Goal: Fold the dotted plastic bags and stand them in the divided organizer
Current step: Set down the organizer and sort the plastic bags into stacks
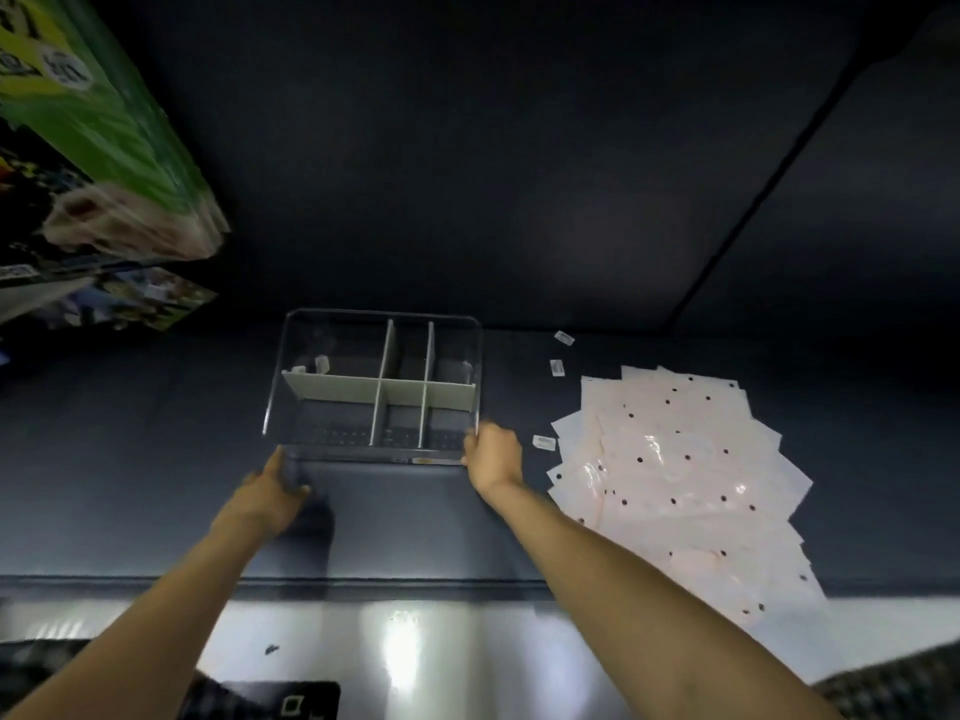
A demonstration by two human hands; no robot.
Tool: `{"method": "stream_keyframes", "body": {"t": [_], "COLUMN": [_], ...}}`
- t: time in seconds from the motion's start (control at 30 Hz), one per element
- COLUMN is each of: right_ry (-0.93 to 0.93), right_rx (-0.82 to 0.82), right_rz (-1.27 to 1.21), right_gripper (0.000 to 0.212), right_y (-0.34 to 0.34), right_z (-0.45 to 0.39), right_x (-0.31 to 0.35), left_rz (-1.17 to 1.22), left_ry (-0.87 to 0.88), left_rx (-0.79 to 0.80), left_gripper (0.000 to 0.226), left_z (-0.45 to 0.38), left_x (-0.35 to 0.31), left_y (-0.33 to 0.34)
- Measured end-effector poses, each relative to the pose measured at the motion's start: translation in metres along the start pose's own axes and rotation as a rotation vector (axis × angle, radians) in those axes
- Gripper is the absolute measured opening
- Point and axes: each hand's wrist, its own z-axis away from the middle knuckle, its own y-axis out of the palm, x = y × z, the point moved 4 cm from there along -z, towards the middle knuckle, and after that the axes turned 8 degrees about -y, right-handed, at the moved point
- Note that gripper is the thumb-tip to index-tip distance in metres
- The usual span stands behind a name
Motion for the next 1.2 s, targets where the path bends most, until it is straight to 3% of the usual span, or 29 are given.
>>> {"method": "stream_keyframes", "body": {"t": [0.13, 0.2, 0.3, 0.4, 0.5, 0.57, 0.67, 0.83, 0.93, 1.1, 1.2], "right_ry": [-0.103, -0.194, -0.264, -0.052, 0.316, 0.469, 0.497, 0.500, 0.503, 0.424, 0.460], "right_rx": [0.127, 0.076, -0.123, -0.356, -0.390, -0.320, -0.245, -0.171, -0.116, -0.121, -0.114], "right_rz": [-0.095, -0.026, 0.096, 0.144, 0.119, -0.002, -0.165, -0.720, -0.728, -0.714, -0.750], "right_gripper": [0.032, 0.036, 0.034, 0.041, 0.057, 0.069, 0.076, 0.051, 0.048, 0.070, 0.066], "right_y": [-0.010, -0.028, -0.068, -0.120, -0.169, -0.188, -0.197, -0.186, -0.180, -0.166, -0.155], "right_z": [0.018, 0.036, 0.072, 0.102, 0.115, 0.117, 0.111, 0.099, 0.090, 0.071, 0.062], "right_x": [-0.020, -0.049, -0.112, -0.188, -0.256, -0.286, -0.309, -0.309, -0.299, -0.279, -0.277], "left_rz": [-0.104, -0.111, -0.148, -0.150, -0.129, -0.108, -0.143, -0.146, -0.105, -0.105, -0.140], "left_ry": [0.081, 0.182, 0.411, 0.595, 0.689, 0.704, 0.628, 0.521, 0.518, 0.517, 0.519], "left_rx": [-0.171, -0.255, -0.239, -0.164, -0.051, 0.038, 0.106, 0.115, 0.125, 0.162, 0.185], "left_gripper": [0.059, 0.045, 0.044, 0.048, 0.054, 0.056, 0.059, 0.062, 0.062, 0.064, 0.064], "left_z": [0.025, 0.045, 0.083, 0.125, 0.163, 0.184, 0.201, 0.207, 0.208, 0.213, 0.212], "left_x": [-0.013, -0.035, -0.084, -0.134, -0.176, -0.197, -0.213, -0.209, -0.204, -0.197, -0.198], "left_y": [0.006, 0.017, 0.054, 0.104, 0.159, 0.193, 0.232, 0.255, 0.256, 0.252, 0.246]}}
